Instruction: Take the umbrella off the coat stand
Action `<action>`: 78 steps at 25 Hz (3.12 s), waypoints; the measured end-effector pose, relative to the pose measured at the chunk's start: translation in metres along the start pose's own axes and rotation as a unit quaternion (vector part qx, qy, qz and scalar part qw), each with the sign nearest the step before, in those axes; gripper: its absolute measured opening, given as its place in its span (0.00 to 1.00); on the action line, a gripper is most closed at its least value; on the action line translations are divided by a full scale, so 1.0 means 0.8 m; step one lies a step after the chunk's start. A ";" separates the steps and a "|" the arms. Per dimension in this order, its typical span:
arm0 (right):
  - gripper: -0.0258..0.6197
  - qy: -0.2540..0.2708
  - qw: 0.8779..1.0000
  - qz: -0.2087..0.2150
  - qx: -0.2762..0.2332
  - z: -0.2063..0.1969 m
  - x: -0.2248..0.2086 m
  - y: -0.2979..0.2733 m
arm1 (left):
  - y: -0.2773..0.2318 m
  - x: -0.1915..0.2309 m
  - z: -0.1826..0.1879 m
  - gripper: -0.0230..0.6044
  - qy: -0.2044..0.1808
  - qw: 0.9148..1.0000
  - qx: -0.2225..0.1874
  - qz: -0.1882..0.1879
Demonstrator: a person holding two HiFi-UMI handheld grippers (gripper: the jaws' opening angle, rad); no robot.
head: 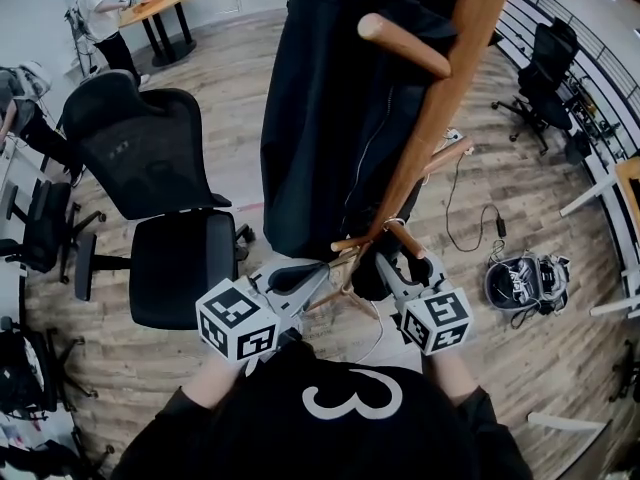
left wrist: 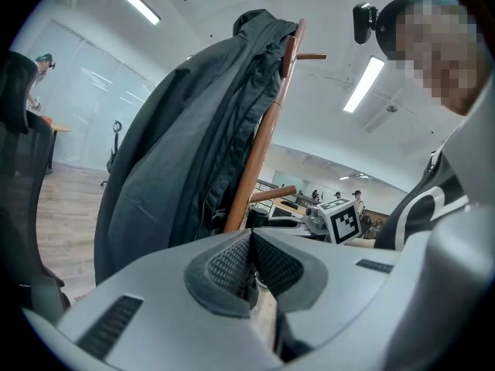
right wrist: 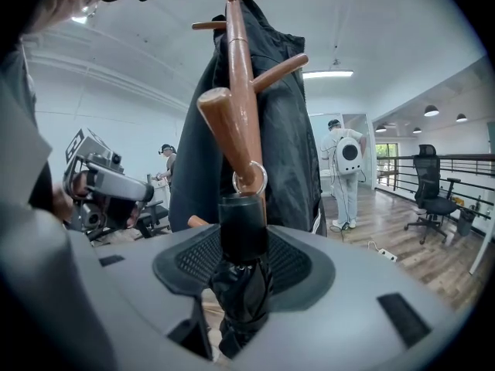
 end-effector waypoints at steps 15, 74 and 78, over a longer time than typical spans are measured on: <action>0.34 -0.012 1.000 0.017 -0.001 0.001 0.003 0.010 | 0.011 -0.010 0.002 0.06 -0.004 1.000 -0.005 0.011; 0.33 0.024 0.996 0.067 -0.058 0.018 0.036 0.189 | 0.020 -0.172 -0.011 0.06 -0.056 0.998 -0.024 0.004; 0.33 0.026 0.995 0.073 -0.061 0.014 0.041 0.203 | 0.022 -0.178 -0.018 0.06 -0.054 0.998 -0.024 0.007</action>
Point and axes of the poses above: the fingertips, and each gripper's own axes: y backward along the fingers, x to its left, z out of its top, the point moved 6 cm from there along y, backward along the fingers
